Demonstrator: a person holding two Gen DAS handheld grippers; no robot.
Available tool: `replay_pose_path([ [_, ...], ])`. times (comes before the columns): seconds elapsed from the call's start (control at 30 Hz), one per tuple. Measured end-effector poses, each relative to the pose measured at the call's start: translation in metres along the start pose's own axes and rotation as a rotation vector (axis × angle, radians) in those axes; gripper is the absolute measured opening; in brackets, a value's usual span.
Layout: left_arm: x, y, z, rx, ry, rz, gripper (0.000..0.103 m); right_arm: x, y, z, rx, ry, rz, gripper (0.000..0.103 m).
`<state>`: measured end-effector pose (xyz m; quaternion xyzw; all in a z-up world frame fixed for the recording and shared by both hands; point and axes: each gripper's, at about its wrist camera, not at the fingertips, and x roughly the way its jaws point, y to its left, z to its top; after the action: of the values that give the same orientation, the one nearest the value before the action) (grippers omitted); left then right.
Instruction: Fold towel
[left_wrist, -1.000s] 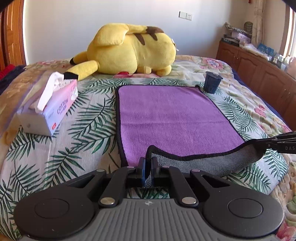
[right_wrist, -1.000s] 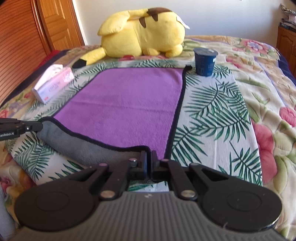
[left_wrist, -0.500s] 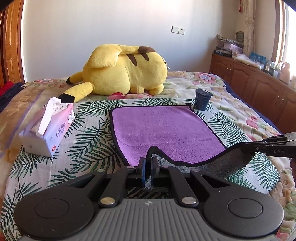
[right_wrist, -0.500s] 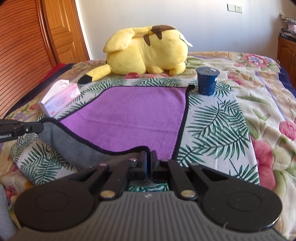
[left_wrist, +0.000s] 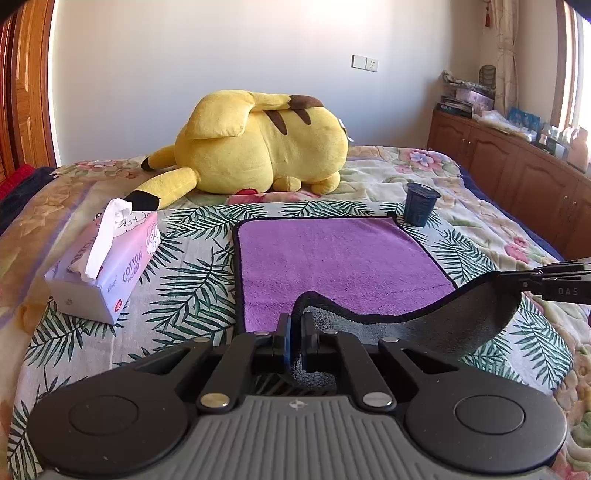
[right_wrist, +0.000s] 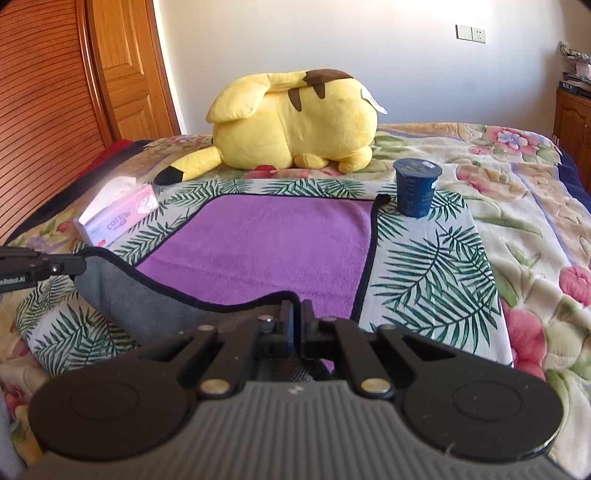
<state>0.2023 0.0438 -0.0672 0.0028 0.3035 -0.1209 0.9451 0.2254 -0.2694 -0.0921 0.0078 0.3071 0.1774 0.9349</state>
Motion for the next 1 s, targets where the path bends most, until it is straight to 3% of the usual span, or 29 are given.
replay_pose_path([
  [1.0, 0.019, 0.006, 0.029, 0.042, -0.06, -0.013, 0.0, 0.014, -0.009, 0.025, -0.001, -0.081, 0.036, 0.004],
])
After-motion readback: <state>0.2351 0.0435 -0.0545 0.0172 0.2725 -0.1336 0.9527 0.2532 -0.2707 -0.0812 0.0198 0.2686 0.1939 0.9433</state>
